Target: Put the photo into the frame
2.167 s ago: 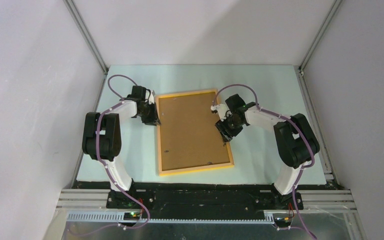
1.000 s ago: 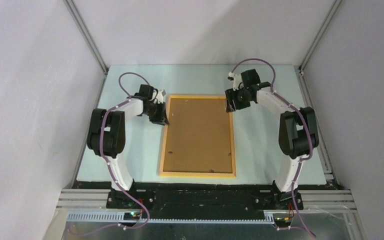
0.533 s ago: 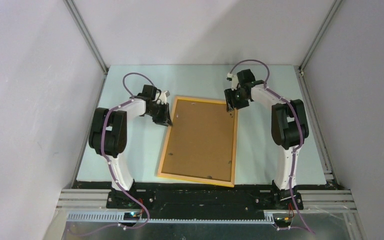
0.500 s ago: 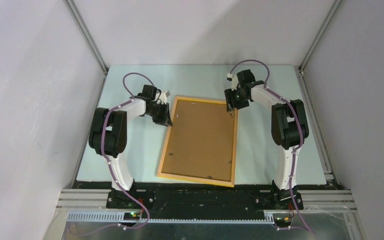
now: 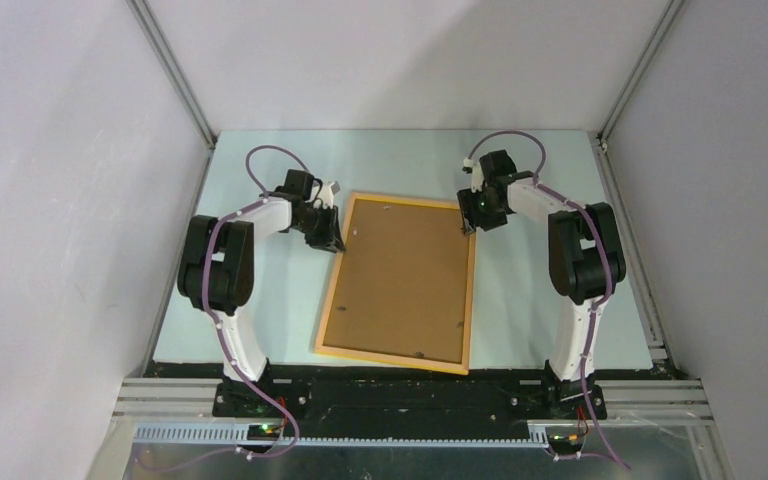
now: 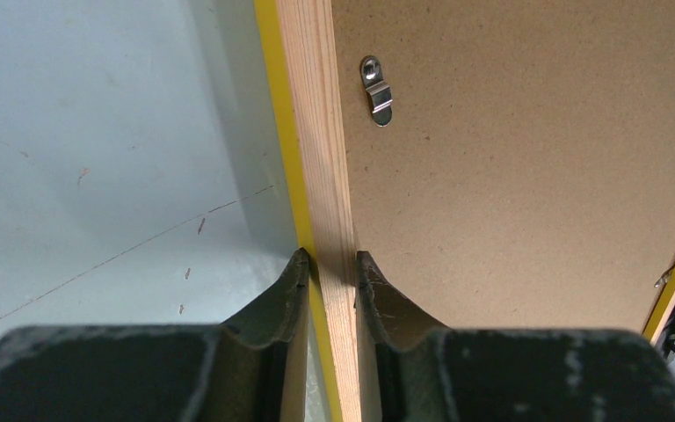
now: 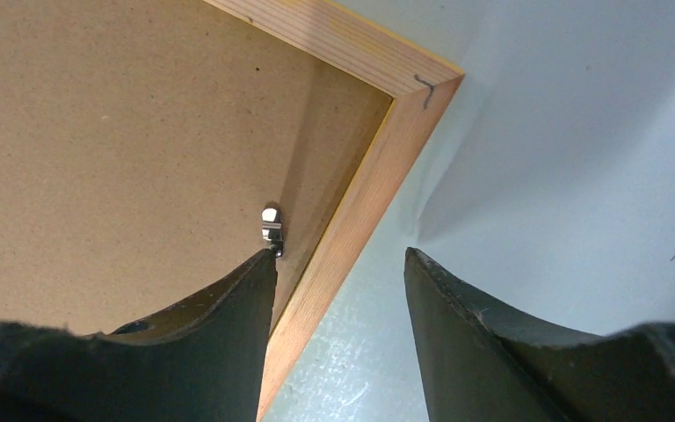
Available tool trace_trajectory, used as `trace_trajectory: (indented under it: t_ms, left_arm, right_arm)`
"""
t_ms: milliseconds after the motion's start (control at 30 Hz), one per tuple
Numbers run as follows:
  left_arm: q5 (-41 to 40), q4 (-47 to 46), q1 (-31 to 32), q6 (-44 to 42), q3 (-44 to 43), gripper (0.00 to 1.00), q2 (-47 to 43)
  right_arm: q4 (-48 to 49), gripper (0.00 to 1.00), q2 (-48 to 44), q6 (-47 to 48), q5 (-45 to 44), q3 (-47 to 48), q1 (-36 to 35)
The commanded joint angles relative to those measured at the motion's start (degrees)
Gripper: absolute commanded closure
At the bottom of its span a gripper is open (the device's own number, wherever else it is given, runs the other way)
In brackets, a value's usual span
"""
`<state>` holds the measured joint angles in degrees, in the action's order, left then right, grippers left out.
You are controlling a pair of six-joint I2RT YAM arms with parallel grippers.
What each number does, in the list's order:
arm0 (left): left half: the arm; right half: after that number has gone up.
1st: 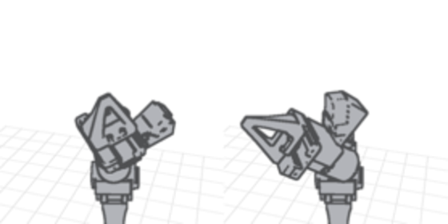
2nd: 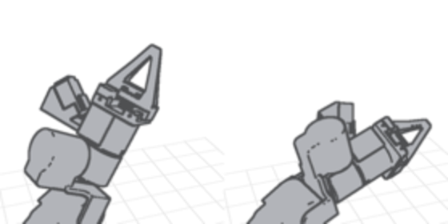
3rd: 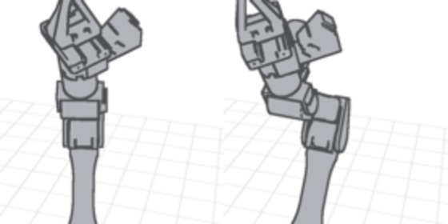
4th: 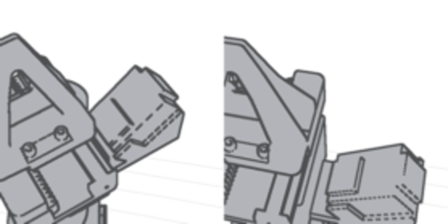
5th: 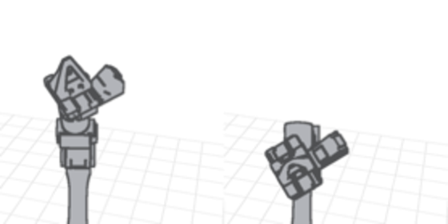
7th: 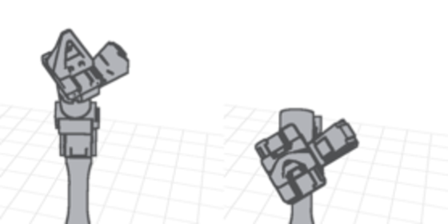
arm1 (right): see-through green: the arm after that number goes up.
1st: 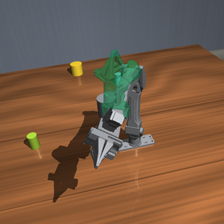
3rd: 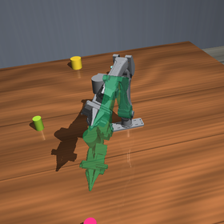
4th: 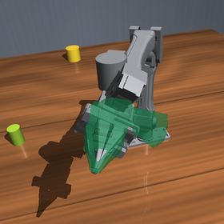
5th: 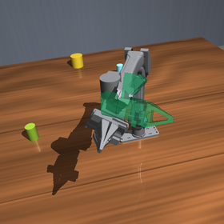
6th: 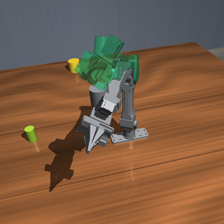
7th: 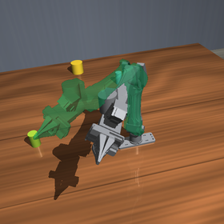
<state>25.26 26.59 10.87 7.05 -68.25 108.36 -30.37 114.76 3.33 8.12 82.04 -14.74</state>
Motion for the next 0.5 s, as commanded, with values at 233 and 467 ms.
trace_trajectory:
  t_ms: [233,467]
  left_arm:
    - [3.22,2.71,1.00,-0.28,-0.12,1.00,0.55]
    - [3.40,2.66,1.03,-0.28,-0.17,1.00,0.76]
  right_arm:
    - [1.65,0.40,-0.24,-2.61,1.69,0.67,-0.10]
    - [1.56,0.41,0.95,-3.07,2.10,1.91,-0.38]
